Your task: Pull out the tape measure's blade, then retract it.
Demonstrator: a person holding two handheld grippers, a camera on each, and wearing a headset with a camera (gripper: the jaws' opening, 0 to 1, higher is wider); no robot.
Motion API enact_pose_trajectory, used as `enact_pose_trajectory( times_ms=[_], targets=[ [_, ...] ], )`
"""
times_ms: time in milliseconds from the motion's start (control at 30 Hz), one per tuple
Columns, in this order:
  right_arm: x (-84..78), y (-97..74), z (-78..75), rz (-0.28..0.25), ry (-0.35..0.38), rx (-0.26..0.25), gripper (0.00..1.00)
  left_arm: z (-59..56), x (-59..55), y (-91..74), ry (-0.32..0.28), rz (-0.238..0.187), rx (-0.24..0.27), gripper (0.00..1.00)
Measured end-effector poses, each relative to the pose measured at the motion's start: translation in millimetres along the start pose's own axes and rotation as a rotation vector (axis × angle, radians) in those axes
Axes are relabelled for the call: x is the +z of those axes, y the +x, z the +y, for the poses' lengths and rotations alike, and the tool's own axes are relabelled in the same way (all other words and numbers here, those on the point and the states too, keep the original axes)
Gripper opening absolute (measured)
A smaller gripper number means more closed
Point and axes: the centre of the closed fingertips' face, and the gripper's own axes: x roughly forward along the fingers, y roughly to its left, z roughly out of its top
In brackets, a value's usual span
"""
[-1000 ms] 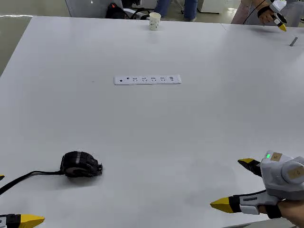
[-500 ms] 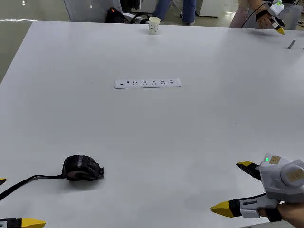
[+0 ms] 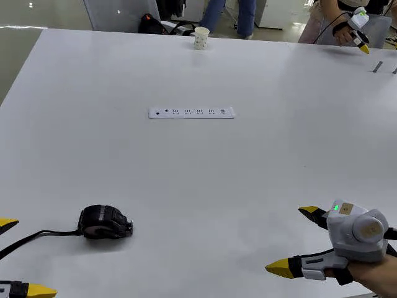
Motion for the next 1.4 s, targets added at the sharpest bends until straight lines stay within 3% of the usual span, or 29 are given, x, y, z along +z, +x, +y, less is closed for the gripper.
enact_pose_trajectory(
  times_ms=[67,133,300,433,500,633,767,800,900,1067,1200,1367,1400],
  targets=[
    [1.1,4.7,3.2,0.029,-0.037,0.014,0.99,2.1,-0.8,4.3,0.016,0.023,-0.017,0.98],
    [9.5,8.5,5.3,0.021,-0.088,0.026,0.99,3.1,1.5,8.6,0.034,0.029,-0.04,0.99],
    [21.6,19.5,8.5,0.008,-0.099,0.051,0.99,7.8,4.7,21.0,0.087,0.065,-0.079,0.99],
    [32.3,30.5,13.7,-0.001,-0.107,0.063,0.99,9.4,6.7,36.6,0.199,0.129,-0.141,0.99],
    [30.9,37.6,19.2,0.034,-0.079,0.088,0.99,19.8,2.6,45.6,0.2,0.191,-0.112,0.99],
    [39.4,48.9,27.2,0.033,-0.103,0.108,0.99,16.1,21.1,53.2,0.224,0.149,-0.125,0.99],
    [49.3,59.6,31.0,0.043,-0.129,0.128,0.99,9.8,35.1,63.1,0.297,0.129,-0.161,0.99],
    [52.9,63.0,31.2,0.038,-0.129,0.139,0.99,7.5,35.6,66.6,0.329,0.141,-0.186,0.97],
    [61.2,68.7,32.1,0.031,-0.142,0.148,0.99,8.6,35.2,74.3,0.384,0.184,-0.199,0.91],
    [70.8,77.7,38.0,0.01,-0.153,0.169,0.99,5.8,37.5,80.5,0.411,0.223,-0.233,0.86],
    [73.2,82.9,46.0,0.006,-0.144,0.199,0.99,2.6,38.1,80.4,0.422,0.246,-0.27,0.72],
    [82.2,90.8,52.8,-0.004,-0.173,0.209,0.99,6.7,41.3,81.4,0.44,0.257,-0.273,0.63],
    [90.6,93.4,56.6,-0.035,-0.176,0.22,0.99,8.5,42.6,83.2,0.45,0.258,-0.271,0.62]
  ],
)
